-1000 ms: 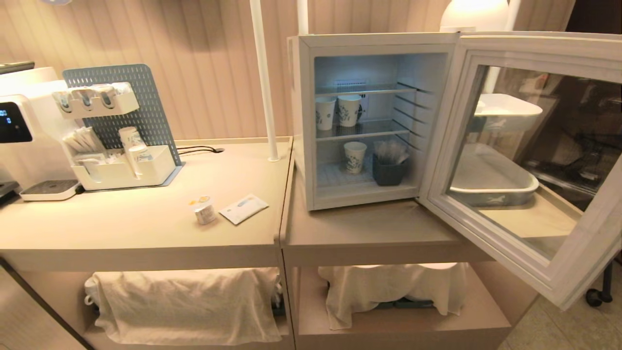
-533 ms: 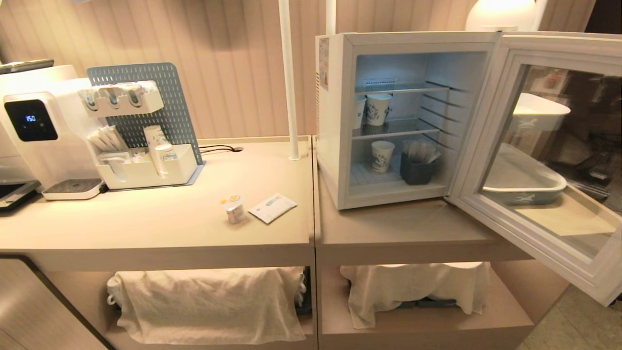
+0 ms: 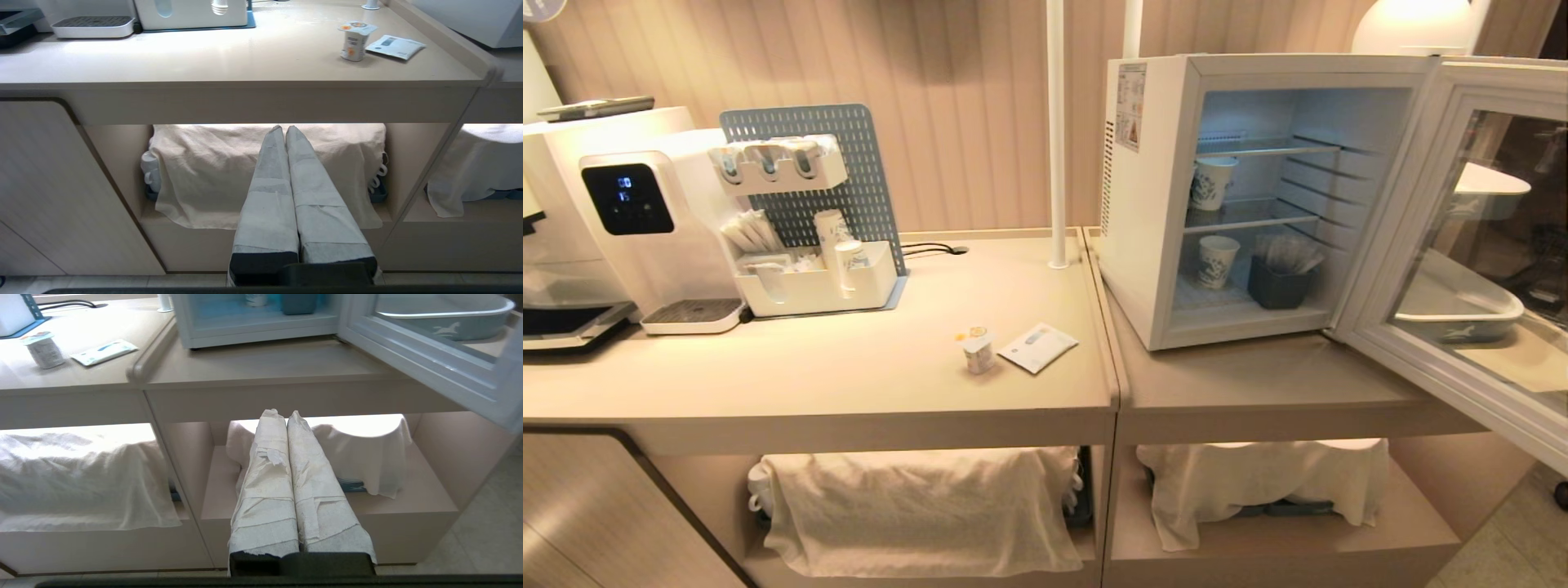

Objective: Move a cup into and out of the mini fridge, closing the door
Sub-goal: Put the yoghurt in the freezer

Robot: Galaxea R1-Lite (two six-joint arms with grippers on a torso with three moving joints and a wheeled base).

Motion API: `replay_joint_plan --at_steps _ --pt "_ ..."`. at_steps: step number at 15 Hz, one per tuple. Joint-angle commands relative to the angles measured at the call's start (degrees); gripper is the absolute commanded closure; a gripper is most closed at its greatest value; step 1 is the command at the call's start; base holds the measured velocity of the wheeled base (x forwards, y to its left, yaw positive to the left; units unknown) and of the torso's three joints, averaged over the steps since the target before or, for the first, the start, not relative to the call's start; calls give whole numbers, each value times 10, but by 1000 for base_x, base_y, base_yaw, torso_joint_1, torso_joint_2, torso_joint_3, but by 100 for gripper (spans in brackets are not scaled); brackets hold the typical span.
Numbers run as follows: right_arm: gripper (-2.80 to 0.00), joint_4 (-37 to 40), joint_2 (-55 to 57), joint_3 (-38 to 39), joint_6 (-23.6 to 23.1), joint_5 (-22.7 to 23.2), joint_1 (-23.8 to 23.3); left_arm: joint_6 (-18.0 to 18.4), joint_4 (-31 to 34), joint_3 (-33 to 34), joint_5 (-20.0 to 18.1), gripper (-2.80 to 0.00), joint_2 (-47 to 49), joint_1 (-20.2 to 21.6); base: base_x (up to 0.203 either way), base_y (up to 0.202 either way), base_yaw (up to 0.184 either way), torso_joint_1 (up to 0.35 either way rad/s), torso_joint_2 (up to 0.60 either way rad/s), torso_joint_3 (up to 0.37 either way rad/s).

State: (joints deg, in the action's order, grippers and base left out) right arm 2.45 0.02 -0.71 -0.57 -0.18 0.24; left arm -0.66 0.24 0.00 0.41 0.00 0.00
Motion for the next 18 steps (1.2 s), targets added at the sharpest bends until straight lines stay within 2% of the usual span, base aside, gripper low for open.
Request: replay_joint_plan --at_steps 1,18 --pt "0 0 1 0 0 0 0 0 0 0 0 0 0 0 0 187 -5 -2 7 2" --pt "0 -1 1 0 0 0 0 2 0 1 0 0 0 0 0 187 1 2 3 2"
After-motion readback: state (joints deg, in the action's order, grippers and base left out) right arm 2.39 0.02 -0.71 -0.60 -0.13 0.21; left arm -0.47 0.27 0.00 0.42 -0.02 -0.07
